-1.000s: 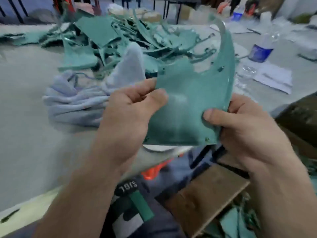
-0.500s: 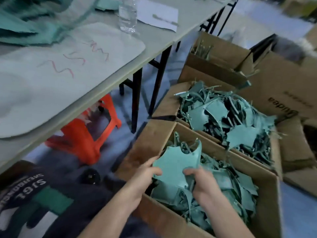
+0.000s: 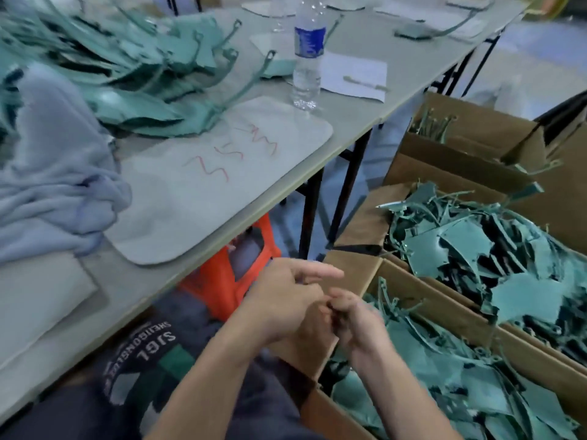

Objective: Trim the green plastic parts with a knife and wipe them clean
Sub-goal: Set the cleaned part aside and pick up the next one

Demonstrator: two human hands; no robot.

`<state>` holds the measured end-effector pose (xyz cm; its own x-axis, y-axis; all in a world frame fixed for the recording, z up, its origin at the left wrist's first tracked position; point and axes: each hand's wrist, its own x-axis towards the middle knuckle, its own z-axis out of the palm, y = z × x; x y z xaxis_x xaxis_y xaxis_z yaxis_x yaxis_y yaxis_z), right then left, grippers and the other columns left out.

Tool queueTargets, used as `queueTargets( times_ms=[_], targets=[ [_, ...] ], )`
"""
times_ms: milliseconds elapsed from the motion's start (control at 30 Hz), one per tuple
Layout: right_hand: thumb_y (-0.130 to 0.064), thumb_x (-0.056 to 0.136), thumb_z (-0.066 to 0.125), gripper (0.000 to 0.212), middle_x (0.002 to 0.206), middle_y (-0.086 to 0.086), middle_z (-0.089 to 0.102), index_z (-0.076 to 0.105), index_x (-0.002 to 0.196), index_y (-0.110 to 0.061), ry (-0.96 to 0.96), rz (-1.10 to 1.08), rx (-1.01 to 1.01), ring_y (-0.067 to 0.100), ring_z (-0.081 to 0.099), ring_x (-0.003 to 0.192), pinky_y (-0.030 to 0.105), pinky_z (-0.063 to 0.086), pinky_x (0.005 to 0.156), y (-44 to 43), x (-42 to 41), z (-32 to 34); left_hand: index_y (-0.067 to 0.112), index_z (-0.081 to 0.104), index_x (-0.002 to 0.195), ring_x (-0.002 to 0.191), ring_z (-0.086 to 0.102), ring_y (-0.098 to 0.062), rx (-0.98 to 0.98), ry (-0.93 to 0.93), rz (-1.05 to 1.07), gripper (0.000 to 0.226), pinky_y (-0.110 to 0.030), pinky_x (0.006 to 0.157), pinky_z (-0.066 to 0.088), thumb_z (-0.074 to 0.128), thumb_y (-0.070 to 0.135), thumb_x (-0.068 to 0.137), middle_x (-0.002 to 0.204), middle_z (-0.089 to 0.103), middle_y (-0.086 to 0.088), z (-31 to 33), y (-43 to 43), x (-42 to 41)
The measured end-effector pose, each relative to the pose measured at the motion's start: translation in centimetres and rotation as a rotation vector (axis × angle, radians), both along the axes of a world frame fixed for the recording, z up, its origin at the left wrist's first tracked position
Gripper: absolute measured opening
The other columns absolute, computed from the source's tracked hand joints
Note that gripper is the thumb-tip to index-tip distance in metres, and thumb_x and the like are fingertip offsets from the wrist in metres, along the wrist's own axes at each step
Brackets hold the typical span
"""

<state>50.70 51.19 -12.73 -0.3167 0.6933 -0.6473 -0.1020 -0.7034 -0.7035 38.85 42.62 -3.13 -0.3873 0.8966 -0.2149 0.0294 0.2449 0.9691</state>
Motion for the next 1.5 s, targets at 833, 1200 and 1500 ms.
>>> queueTargets(
  times_ms=[833,1200,1500],
  targets=[
    [-0.024,0.096,0.053,0.023,0.070,0.001,0.071,0.073,0.085,-0.023,-0.311,0.823,2.023,0.023,0.057,0.064,0.036,0.047,0.085,-12.4,-40.7,23.3,0.038,0.075,0.087,0.097,0.059,0.009,-0.054,0.545,1.276,0.045,-0.021,0.089,0.045,0.049,0.009,0.064,0.104,0.067,0.030,7.8,-28.5,-28.8],
    [-0.007,0.091,0.051,0.060,0.142,0.013,0.051,0.039,0.150,-0.011,-0.513,1.328,2.060,0.031,0.043,0.133,0.042,0.042,0.106,-15.7,-52.6,19.7,0.027,0.073,0.106,0.105,0.064,-0.018,-0.112,0.611,1.506,0.041,-0.030,0.095,0.048,0.059,-0.001,0.079,0.116,0.070,0.005,4.4,-30.2,-36.3],
    [-0.015,0.087,0.053,0.022,0.098,0.007,0.068,0.058,0.108,-0.019,-0.581,1.347,2.439,0.033,0.068,0.093,0.036,0.041,0.071,-16.9,-58.0,20.1,0.034,0.076,0.087,0.076,0.064,-0.014,-0.162,0.499,1.459,0.036,-0.032,0.080,0.055,0.060,0.003,0.078,0.074,0.065,0.014,2.9,-30.6,-38.1]
  ],
)
